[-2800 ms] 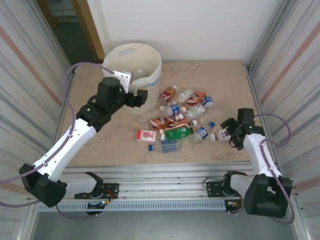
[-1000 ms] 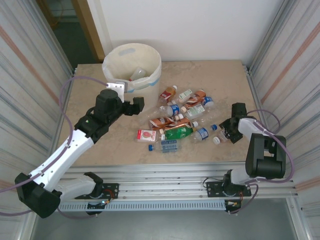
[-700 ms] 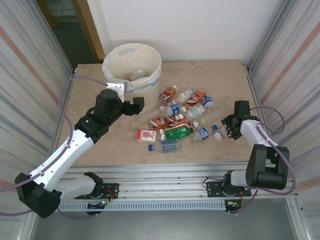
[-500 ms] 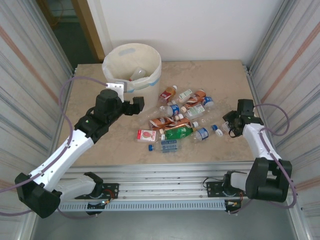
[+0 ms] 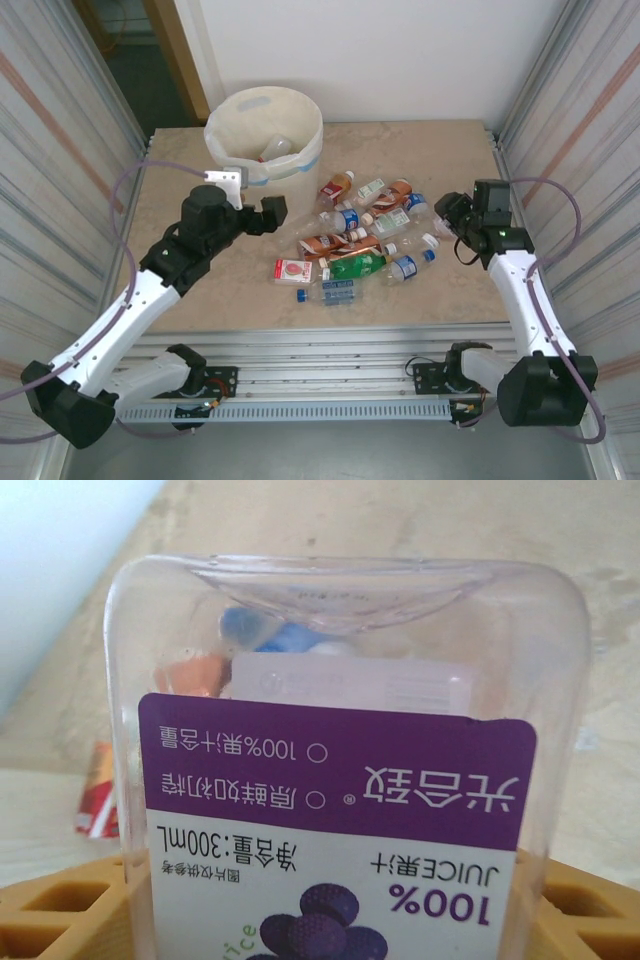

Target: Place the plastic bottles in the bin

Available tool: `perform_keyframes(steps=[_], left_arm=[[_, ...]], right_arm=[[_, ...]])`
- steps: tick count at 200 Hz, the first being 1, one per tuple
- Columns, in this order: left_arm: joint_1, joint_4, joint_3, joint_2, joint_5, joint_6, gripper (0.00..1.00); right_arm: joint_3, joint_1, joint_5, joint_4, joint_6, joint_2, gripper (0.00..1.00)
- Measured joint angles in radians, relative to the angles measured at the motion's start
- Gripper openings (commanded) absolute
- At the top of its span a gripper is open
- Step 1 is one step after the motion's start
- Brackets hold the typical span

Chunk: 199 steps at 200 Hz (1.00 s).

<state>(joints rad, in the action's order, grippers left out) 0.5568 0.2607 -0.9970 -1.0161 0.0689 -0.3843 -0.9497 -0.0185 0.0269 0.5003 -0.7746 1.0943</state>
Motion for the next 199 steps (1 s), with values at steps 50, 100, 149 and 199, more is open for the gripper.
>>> perform_keyframes(steps=[50,100,149,199], left_arm=[[0.0,-0.081,0.019,-0.016,-0.162,-0.017,0.99],[0.08,-0.154,0.025,-0.103,-0.264,0.005,0.97],[0.158,-0.278,0.025,-0.159,-0.3,0.013,0.94],[0.188,-0.439,0.025,-0.254,-0.335,-0.013,0.89]], right_arm=[[-0.108,-0.146,0.027,-0.026,0.0,0.035,0.61],[-0.229,-0.301,0.051,-0.116,-0.002,0.12,0.61],[-0.301,-0.418,0.081,-0.198,-0.008,0.214,0.62],[-0.319,-0.514,0.1,-0.262,-0.029,0.253,0.62]])
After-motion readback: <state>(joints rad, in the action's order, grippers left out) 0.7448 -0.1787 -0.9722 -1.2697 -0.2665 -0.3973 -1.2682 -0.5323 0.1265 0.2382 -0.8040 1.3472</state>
